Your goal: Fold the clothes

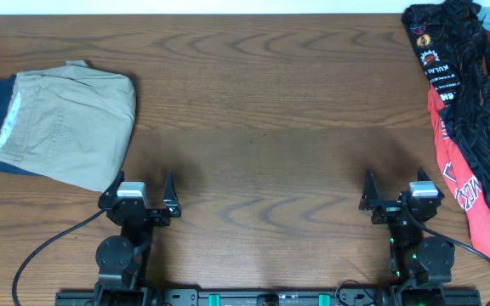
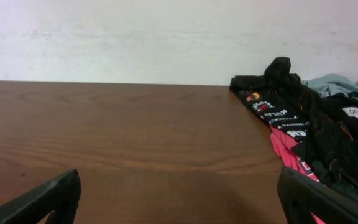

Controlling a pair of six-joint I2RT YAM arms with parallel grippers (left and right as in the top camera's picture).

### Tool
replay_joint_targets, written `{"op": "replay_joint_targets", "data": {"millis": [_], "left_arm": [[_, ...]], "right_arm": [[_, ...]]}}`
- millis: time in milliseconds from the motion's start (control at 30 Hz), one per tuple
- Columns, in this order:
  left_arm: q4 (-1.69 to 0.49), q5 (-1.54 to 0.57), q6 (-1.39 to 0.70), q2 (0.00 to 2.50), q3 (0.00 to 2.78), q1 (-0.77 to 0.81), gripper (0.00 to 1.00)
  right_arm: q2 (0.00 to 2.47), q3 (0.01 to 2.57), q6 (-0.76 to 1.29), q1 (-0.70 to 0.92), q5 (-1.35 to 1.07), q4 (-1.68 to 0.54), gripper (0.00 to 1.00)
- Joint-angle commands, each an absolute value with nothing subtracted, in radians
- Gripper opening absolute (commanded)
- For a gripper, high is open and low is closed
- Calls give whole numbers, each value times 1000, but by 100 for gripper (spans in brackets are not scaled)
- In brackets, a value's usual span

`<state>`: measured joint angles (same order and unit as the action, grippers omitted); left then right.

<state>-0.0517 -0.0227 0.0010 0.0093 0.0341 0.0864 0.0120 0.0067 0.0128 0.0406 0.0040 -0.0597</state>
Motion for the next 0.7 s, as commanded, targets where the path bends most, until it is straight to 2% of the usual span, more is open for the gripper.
{"op": "replay_joint_targets", "data": {"millis": [0,267,667], "left_arm": [[-69,-15,14,5,4,81,98],[-86,-20,-66,9,22,81,98],[-346,-72,-103,184,298,82,98]], "right_arm": [[12,6,12,40,1,-57,99],[12,6,93,40,-28,-59,99],[101,147,115,39,-27,-210,99]]}}
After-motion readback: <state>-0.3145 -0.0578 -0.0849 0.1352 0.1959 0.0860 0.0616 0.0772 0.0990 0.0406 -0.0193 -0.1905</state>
